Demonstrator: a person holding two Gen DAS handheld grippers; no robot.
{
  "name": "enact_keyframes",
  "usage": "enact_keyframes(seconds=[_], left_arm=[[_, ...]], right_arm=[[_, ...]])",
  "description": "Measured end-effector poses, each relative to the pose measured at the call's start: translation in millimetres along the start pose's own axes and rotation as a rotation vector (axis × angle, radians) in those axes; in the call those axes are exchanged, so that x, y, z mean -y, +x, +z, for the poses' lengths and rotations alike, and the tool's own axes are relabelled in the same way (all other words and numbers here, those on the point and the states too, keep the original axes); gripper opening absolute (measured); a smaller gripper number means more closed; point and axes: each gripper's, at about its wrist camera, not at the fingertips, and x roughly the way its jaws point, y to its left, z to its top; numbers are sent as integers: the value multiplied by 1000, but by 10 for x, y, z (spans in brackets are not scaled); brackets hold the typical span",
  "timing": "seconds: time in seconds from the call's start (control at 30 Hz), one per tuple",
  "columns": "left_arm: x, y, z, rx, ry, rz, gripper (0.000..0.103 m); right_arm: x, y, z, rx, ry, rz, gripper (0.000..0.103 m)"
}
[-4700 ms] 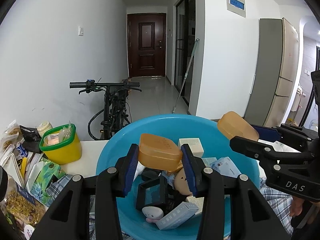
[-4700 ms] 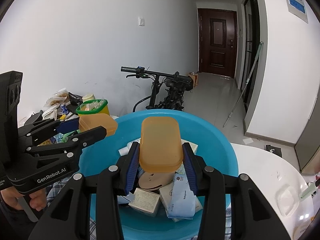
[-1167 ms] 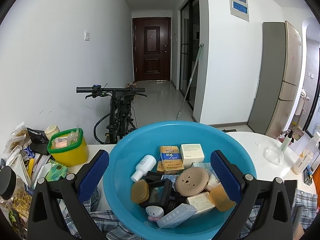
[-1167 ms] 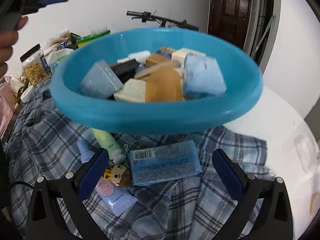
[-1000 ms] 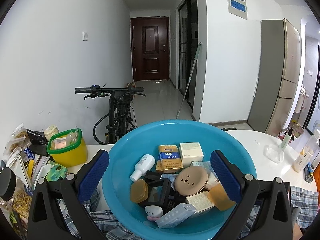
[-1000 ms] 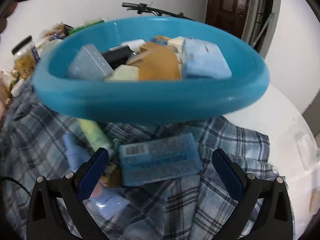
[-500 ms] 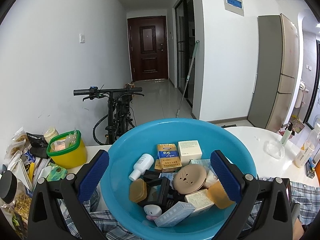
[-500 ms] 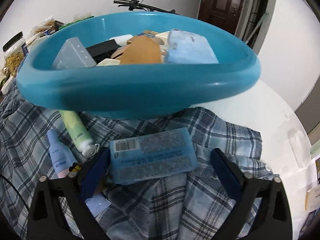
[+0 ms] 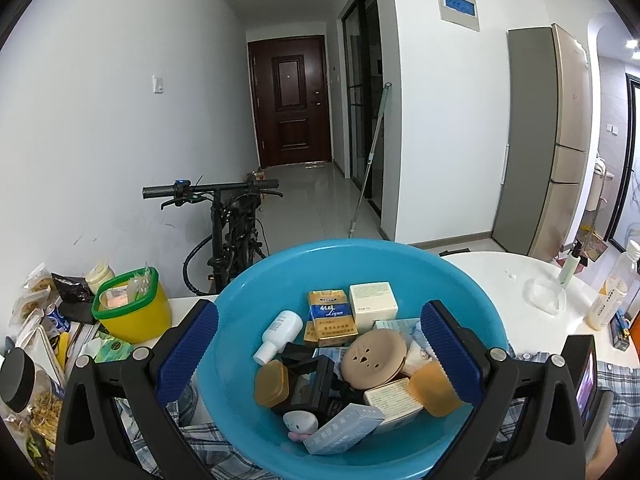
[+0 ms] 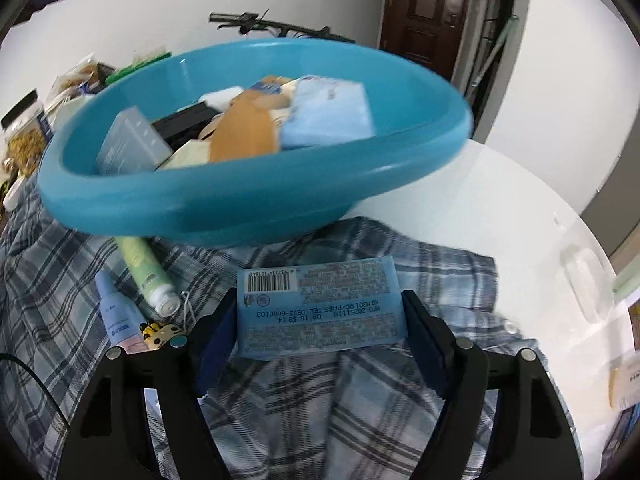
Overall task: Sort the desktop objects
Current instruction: 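Lift the blue box with the right tool while the left tool reaches the green tube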
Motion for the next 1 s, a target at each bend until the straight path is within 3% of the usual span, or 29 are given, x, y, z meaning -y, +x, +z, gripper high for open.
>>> enact_keyframes(seconds=[0.33,0.47,0.63,0.8,1.0], left_arm=[[285,-297,-104,21,88,-5,103],[354,-489,-325,-2,112,-12,103],[370,-645,-851,-62,91,-25,103],[354,-455,-1308,-168,21,-96,103],[363,-62,-1462,-230,-10,-91,103]], right_arm=[[35,128,50,-14,17,-5,76],[83,204,4,-34,32,3,76],[86,229,-27,-25,31,4,76],[100,228,-57,-35,31,8,76],[112,236,-69,-33,31,13,76]])
